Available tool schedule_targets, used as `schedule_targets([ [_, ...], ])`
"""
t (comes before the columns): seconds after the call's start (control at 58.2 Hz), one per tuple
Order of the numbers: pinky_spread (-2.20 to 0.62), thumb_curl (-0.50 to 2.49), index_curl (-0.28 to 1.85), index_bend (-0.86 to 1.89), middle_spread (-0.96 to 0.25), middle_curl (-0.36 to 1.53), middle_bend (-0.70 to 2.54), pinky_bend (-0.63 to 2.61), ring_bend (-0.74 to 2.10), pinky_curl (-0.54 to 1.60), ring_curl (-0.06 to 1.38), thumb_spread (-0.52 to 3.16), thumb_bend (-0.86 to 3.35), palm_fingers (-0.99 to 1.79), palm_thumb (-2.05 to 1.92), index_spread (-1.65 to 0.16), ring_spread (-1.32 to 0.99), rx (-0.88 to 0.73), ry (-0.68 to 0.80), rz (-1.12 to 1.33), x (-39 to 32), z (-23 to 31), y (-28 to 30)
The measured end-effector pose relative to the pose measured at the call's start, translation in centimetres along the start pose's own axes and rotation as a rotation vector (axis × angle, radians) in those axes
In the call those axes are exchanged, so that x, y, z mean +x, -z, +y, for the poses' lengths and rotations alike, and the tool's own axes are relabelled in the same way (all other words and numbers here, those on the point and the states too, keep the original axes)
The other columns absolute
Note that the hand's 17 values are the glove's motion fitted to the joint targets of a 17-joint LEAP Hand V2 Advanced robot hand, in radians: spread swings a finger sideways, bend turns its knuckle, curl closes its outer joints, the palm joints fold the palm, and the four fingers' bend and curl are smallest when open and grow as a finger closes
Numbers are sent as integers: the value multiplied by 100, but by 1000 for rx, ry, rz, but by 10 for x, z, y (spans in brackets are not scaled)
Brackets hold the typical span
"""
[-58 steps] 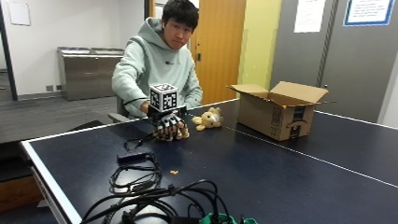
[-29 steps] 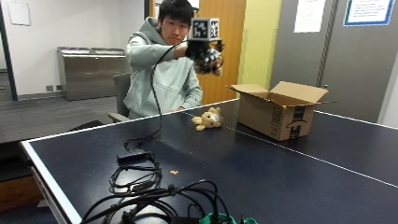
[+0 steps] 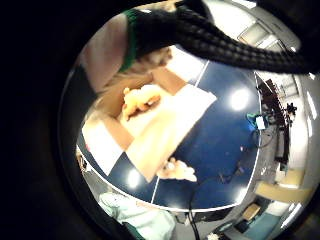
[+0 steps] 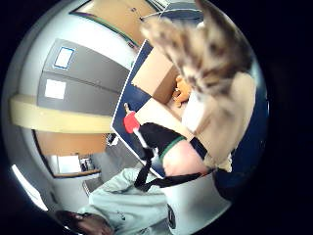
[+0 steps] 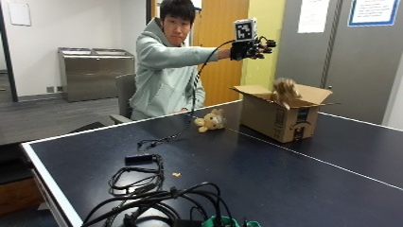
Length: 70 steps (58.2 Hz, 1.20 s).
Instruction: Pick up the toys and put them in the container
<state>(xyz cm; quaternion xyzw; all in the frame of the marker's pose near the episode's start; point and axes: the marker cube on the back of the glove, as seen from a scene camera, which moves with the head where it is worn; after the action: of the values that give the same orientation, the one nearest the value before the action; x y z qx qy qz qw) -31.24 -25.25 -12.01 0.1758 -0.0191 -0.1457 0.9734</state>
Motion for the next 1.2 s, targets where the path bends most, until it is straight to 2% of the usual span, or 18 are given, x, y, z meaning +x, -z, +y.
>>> schedule_targets([
  [0.034,-5,58,53,1,-4,39,18,116,38,47,37,98,-10,-51,6,-26,-5,8,-113,107,11,-5,-7],
  [0.069,-2,55,48,0,-2,37,15,112,33,45,33,101,-8,-46,2,-26,-3,7,-137,137,23,-4,-9],
  [0.241,6,46,34,4,3,30,9,104,23,40,30,109,-4,-37,-3,-25,4,-12,11,-159,-49,54,13],
  [0.412,8,41,27,8,4,25,8,99,21,38,30,114,-3,-32,-2,-24,6,-1,-25,-67,-5,117,-2],
  [0.481,8,39,26,9,4,25,13,95,19,36,30,115,-3,-26,-2,-24,6,-15,-81,-40,18,138,-27],
  [0.653,8,36,23,8,3,27,19,92,21,35,31,119,-3,-14,-1,-23,6,-169,-157,-135,-11,209,-124],
  [0.756,8,35,21,8,3,28,19,93,23,35,32,120,-3,-11,-2,-23,6,-247,-187,-128,-4,229,-191],
  [0.928,8,32,24,21,3,28,14,94,21,35,32,111,-6,-6,-6,-28,7,-283,-233,-156,-4,230,-243],
  [1.031,7,32,31,44,0,23,10,94,27,33,31,115,-1,18,2,-31,6,-196,-234,-199,-10,227,-252],
  [1.065,3,34,32,49,-1,23,14,90,43,31,34,120,4,42,10,-30,2,-195,-228,-211,-12,227,-253],
  [1.082,3,34,32,48,-2,23,13,89,44,30,33,120,3,40,10,-30,2,-199,-223,-212,-12,226,-254],
  [1.099,-1,35,35,51,-3,24,17,87,51,31,37,123,7,51,16,-29,-2,-205,-218,-212,-13,226,-253],
  [1.203,-23,42,35,39,-8,31,36,90,77,33,45,126,17,87,37,-25,-17,-263,-189,-210,-11,225,-248],
])
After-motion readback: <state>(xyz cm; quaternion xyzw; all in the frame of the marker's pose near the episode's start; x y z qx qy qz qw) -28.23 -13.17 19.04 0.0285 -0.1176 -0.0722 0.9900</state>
